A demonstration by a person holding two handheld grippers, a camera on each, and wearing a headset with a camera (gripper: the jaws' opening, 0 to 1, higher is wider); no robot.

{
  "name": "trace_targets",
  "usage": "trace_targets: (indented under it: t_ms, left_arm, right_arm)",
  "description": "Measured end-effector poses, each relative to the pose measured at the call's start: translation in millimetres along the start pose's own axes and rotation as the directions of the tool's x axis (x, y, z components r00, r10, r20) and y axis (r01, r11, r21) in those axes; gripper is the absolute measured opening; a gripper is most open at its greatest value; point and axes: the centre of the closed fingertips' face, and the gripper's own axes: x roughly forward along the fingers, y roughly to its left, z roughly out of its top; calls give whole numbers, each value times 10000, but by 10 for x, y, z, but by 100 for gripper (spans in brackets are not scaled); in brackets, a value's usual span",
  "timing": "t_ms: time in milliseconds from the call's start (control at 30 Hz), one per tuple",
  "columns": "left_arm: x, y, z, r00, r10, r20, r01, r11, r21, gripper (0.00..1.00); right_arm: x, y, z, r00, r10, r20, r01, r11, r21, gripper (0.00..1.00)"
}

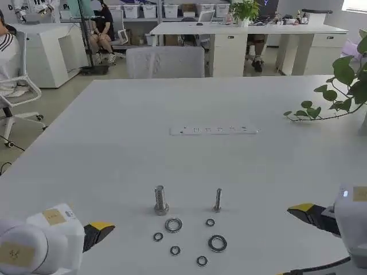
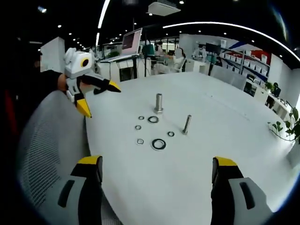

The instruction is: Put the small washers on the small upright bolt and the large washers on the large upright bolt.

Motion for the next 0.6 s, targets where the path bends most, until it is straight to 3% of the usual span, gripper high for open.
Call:
trace_targets:
  t_ms: [600]
  left_arm:
    - [-6, 14, -5, 10000, 38, -15, -38, 10000, 8, 87]
  right_arm:
    - [14, -1, 1, 10000, -12, -21, 12, 10000, 12, 97]
